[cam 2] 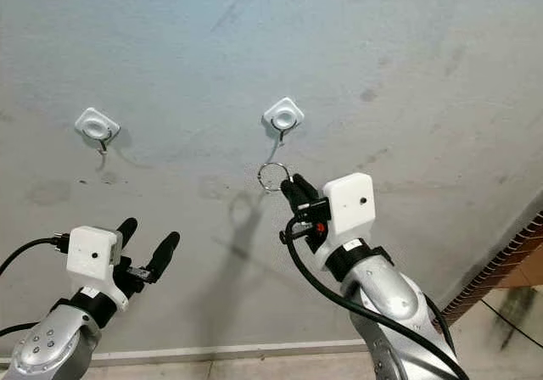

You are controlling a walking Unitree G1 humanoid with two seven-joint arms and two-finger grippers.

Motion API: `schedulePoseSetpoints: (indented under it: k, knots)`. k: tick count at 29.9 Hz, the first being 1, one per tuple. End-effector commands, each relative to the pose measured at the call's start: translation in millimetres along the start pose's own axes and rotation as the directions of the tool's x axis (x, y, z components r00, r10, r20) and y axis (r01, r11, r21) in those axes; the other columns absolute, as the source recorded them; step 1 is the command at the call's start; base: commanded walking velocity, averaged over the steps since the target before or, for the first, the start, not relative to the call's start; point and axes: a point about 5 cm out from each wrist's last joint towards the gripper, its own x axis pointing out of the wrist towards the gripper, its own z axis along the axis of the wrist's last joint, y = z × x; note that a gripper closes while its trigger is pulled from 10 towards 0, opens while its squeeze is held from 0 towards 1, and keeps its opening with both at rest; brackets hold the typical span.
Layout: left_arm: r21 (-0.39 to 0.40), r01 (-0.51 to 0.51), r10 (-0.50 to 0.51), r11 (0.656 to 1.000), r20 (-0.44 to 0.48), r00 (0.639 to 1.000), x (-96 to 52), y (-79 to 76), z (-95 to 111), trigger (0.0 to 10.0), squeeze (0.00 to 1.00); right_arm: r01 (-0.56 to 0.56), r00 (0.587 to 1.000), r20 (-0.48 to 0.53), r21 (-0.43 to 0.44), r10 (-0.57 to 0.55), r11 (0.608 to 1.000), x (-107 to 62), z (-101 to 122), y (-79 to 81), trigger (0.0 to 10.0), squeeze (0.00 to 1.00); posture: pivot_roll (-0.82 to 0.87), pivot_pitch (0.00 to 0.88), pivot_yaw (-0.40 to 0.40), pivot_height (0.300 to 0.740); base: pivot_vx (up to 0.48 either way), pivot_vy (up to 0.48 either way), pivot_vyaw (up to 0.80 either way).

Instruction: Hang keys on a hook

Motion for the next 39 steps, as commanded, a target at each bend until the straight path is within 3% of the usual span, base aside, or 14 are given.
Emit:
schedulePoseSetpoints:
  k: [1,16,39]
  knots:
    - [0.021,0.0,0.0,1.0,-0.002,1.0,-0.9,1.4,0,10.0,0.0,-0.01,1.0,0.018,0.007,0.01,1.0,0.8,6,-0.3,10.0,0.0,0.05,0.0,0.028,0.74,0.0,0.0,0.0]
    - [0.016,0.002,-0.001,1.0,-0.005,1.0,-1.2,0.5,-2,10.0,0.0,0.079,0.996,0.043,0.004,-0.079,0.997,7.0,12,-16.2,10.0,0.0,0.05,0.006,0.026,0.74,0.0,0.0,0.0]
    - [0.015,0.006,-0.005,1.0,-0.013,1.0,-1.8,-1.1,-3,10.0,0.0,0.125,0.992,-0.014,0.004,-0.125,0.992,19.4,2,-12.7,10.0,0.0,0.05,0.01,0.023,0.74,0.0,0.0,0.0]
